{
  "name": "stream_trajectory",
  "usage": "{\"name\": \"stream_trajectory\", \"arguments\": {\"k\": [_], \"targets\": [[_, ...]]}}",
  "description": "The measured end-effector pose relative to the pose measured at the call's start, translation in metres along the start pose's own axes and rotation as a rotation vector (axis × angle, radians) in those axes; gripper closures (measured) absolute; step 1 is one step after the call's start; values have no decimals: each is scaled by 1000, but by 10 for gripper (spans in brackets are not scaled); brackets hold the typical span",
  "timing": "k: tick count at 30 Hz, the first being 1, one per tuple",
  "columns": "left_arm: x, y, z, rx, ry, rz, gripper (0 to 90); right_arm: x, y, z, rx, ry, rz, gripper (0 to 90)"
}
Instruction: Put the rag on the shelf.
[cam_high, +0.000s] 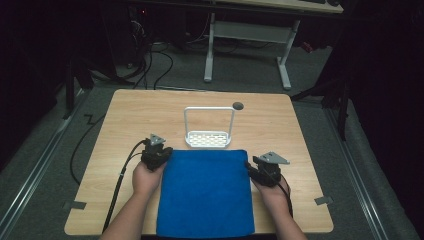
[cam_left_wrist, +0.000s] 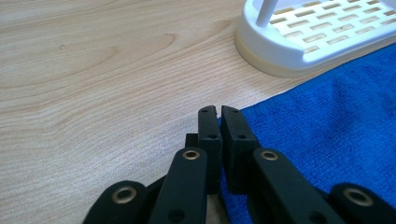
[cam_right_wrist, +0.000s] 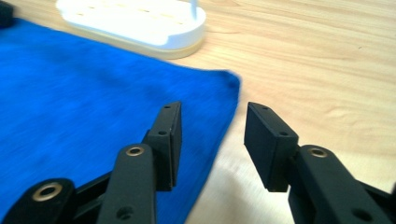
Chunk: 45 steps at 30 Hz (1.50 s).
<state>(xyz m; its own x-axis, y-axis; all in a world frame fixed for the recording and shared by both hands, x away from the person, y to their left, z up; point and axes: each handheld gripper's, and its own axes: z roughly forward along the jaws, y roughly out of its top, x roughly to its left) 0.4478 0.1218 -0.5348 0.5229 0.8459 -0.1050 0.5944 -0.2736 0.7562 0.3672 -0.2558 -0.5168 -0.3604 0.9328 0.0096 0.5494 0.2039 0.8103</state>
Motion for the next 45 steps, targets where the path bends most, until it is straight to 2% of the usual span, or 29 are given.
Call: {"name": "stream_trajectory", "arguments": {"k": [1,2,3,4,6,8,12,14,18,21,22,23,24,25,27,30,32,34,35,36,39,40,41,45], "targets": [[0,0,0,0,0,0,871,0,0,0,0,0,0,600],[0,0,0,-1,-2,-3,871,-3,9,11,36,10,18,600],[0,0,0,-1,-2,-3,871,-3,9,11,36,10,18,600],[0,0,0,-2,-2,-6,871,-3,18,23,63,14,15,594],[0,0,0,0,-3,-4,870,-3,20,26,72,13,10,591],[0,0,0,0,-4,-3,870,-1,28,37,95,1,-3,582],[0,0,0,0,-7,-4,869,-5,31,45,112,-19,5,582],[0,0,0,0,-8,-5,869,-10,30,50,137,-15,30,579],[1,0,0,-2,-12,-13,868,-11,27,51,158,-3,39,571],[1,0,0,-2,-15,-15,868,-10,25,52,153,-2,32,579],[2,0,0,-7,-17,-8,868,-8,24,52,145,-2,16,636],[2,0,0,-6,-22,-8,868,-8,24,52,145,-2,16,636],[2,0,0,-6,-26,-8,868,-6,23,51,140,-3,-4,695],[2,-1,-1,1,-34,-17,868,-6,23,51,140,-3,-4,695],[2,-1,-1,2,-42,-14,869,-4,23,51,146,8,-13,779],[0,-1,-1,0,-42,14,869,-2,21,49,134,19,-15,865],[-2,-2,-3,-11,-46,39,871,0,18,47,119,18,-10,875],[-3,-2,-4,-19,-46,47,872,0,17,45,101,20,-14,876],[-5,-3,-6,-32,-43,62,874,0,16,42,77,40,11,876],[-6,-4,-8,-53,-42,79,875,0,16,41,76,46,9,876],[-7,-4,-9,-67,-42,95,877,1,16,37,61,54,7,877],[-6,-4,-10,-66,-49,86,878,2,15,34,47,65,19,877],[-5,-5,-13,-85,-58,62,878,4,15,33,41,65,10,877],[-4,-6,-21,-113,-75,32,879,11,18,28,15,68,-17,877]]}}
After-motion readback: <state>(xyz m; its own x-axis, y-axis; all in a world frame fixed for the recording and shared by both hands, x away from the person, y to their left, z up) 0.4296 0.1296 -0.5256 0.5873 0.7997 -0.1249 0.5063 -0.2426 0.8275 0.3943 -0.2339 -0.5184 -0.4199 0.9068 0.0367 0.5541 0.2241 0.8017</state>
